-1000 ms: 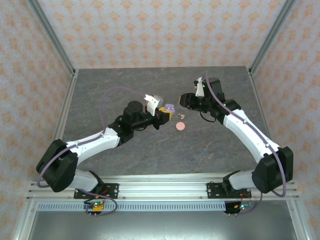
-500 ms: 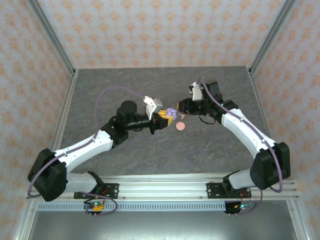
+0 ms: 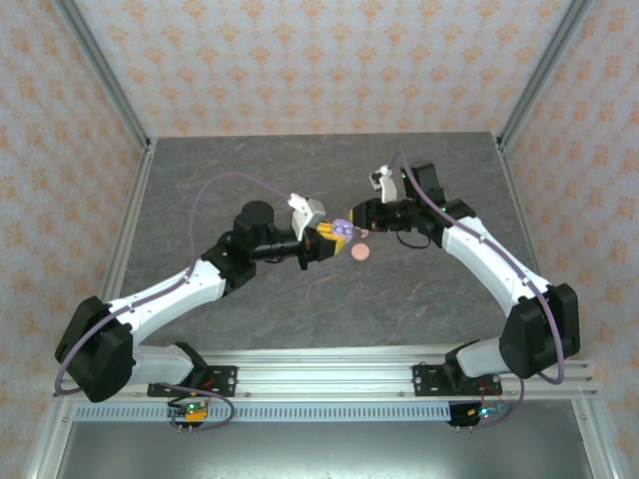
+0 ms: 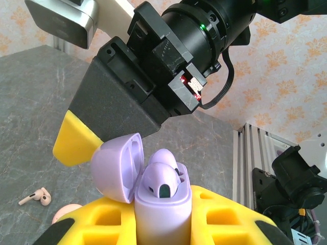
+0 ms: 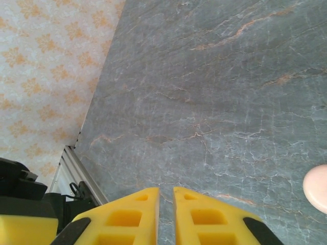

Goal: Insert wireless bluetooth earbuds into charging case

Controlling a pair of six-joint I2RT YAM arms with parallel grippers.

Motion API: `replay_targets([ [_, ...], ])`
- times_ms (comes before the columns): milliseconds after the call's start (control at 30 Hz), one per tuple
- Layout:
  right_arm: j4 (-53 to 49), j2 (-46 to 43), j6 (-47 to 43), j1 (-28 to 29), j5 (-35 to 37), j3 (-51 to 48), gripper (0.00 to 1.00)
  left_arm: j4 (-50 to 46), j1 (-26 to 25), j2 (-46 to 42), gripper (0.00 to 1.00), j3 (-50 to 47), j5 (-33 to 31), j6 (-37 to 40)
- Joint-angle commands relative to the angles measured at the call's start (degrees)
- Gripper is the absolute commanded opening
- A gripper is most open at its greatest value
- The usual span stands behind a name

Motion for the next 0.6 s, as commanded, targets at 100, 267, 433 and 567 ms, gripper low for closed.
replay_targets([
  [100,3.7,-0.6,-1.0,0.4,-4.8,-0.7,0.15,1.2,0.6,0.8,0.14,0.2,1.6,0.1],
  [267,5.1,-1.9,-0.9,0.6,-6.5,-1.3,0.15,1.1,0.7,1.8,0.14,0.4,1.2,-0.5],
  [433,5.5,-3.5,-1.1,0.6,-6.9,-1.9,0.15,0.2,1.3,2.0,0.14,0.6,0.1,-0.9],
  [567,5.4,-4.1,-1.2,0.6,-7.0,-2.1,0.15,-0.2,2.0,2.2,0.14,0.6,-0.8,-1.5],
])
